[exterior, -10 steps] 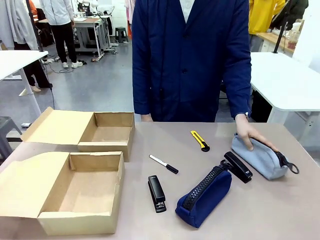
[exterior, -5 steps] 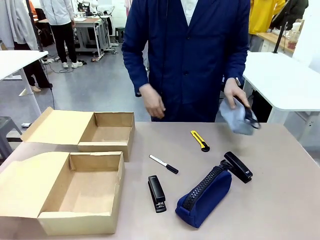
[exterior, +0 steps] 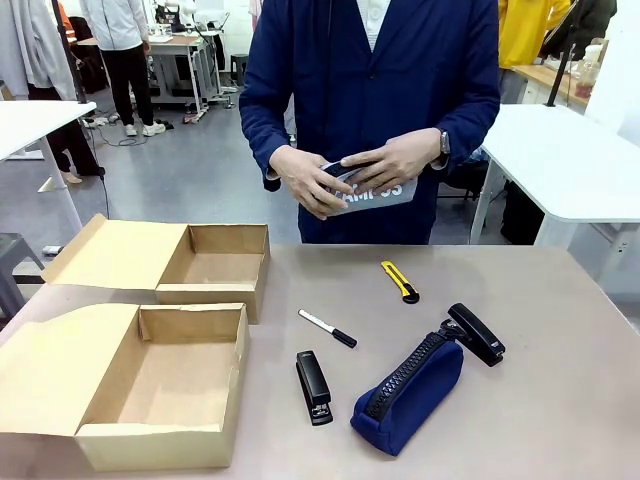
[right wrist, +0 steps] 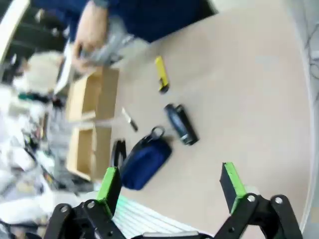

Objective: Place items inside the box.
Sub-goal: Pick up a Pencil pouch or Stapler and place it inside the Mailer Box closest to the robot.

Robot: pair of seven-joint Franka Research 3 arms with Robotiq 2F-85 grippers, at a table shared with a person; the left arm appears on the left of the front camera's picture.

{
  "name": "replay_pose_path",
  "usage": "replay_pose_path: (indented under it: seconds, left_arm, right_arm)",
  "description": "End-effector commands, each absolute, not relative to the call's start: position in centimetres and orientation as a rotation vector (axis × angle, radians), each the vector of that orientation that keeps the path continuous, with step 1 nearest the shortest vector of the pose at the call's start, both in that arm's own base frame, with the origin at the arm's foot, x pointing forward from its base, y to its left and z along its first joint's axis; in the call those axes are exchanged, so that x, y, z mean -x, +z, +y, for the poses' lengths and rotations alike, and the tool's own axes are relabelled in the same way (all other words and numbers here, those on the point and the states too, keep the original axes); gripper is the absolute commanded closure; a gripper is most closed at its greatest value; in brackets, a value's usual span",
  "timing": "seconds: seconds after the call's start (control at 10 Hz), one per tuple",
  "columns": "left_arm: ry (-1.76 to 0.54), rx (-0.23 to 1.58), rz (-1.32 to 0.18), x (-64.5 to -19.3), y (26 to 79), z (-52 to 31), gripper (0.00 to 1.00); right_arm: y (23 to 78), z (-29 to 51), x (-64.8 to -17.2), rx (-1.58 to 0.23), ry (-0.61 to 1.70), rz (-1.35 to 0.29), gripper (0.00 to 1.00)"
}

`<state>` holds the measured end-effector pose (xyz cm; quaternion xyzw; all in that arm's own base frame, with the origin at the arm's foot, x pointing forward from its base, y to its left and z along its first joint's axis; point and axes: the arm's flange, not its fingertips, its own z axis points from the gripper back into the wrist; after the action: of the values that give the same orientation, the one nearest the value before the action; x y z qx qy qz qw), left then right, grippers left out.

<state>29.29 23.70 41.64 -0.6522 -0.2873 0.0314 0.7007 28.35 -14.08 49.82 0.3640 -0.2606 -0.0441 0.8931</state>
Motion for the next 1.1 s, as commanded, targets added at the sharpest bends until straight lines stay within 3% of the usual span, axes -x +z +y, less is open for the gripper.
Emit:
replay_pose_path:
  seconds: [0.0,0.2,0.3,0.4,0.5,0.8,1.0]
  left_arm:
    - [0.046,1.458,-0.658,-28.9,41.8,23.6,0.00]
    - [0.046,1.458,-0.658,-28.9,41.8,23.6,0.00]
    - [0.046,1.458,-0.658,-28.9,41.8,23.6,0.00]
    - [0.046,1.458,-0.658,-28.9,41.8,23.6,0.00]
    - [0.046,1.458,-0.658,-28.9,41.8,23.6,0.00]
    - [0.046,1.458,-0.658,-28.9,41.8,23.6,0.00]
    - [0.046,1.458,-0.658,-28.9,41.8,23.6,0.00]
  right_arm:
    - [41.7,-0.5,-28.4,-0.682,0.163,-0.407,0.00]
    - [37.0,5.4,-27.6,-0.501,0.336,-0.246,0.00]
    - [37.6,4.7,-27.0,-0.403,0.405,-0.245,0.00]
    - [41.6,0.8,-26.5,-0.417,0.383,-0.401,0.00]
    - [43.0,5.4,-34.6,-0.533,0.330,-0.172,0.00]
    - [40.4,9.0,-36.2,-0.344,0.519,-0.194,0.00]
    - [37.3,9.5,-38.9,-0.315,0.564,-0.158,0.00]
